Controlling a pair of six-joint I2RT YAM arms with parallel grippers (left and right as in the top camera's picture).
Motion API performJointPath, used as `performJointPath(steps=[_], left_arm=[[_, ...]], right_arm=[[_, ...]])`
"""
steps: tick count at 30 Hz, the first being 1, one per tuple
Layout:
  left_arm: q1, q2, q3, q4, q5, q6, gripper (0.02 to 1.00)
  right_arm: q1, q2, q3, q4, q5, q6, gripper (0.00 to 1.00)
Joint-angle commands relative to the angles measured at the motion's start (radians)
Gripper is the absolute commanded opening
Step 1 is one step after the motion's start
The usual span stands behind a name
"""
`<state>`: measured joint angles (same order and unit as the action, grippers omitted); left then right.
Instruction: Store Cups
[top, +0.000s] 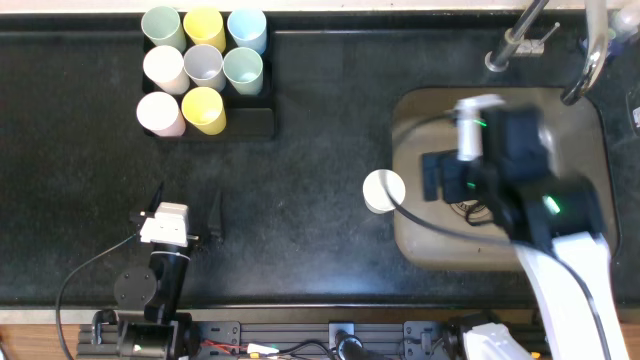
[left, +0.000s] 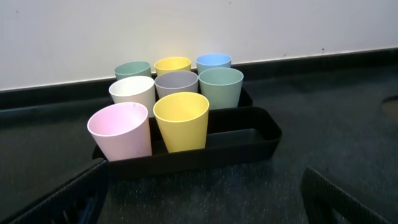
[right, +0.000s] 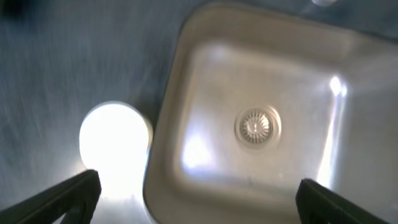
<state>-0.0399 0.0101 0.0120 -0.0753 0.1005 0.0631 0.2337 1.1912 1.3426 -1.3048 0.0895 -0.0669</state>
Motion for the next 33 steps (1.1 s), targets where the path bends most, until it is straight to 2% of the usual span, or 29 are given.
performJointPath(steps=[1,4,5,8,16,25,33], left_arm=[[-0.007,-0.008,-0.004,0.000,-0.001,0.016,1.000],[-0.007,-0.008,-0.004,0.000,-0.001,0.016,1.000],[-0.007,-0.008,-0.004,0.000,-0.001,0.016,1.000],[-0.007,-0.008,-0.004,0.000,-0.002,0.016,1.000],[-0.007,-0.008,-0.004,0.000,-0.002,0.016,1.000],[-0.007,-0.008,-0.004,0.000,-0.001,0.016,1.000],[-0.007,-0.008,-0.004,0.000,-0.001,0.016,0.998]], right_arm=[[0.127,0.164,0.051,-0.089,0.129,-0.164,0.996],[0.141,0.232,0.032,-0.080,0.079,-0.216,0.998],[0.141,0.268,0.027,-0.071,-0.003,-0.268,0.998],[0.136,0.328,0.027,-0.054,-0.089,-0.316,0.998],[0.077,0.460,0.027,-0.003,-0.124,-0.319,0.998],[0.048,0.522,0.027,-0.018,-0.126,-0.341,0.998],[0.039,0.593,0.027,0.042,-0.123,-0.349,0.998]])
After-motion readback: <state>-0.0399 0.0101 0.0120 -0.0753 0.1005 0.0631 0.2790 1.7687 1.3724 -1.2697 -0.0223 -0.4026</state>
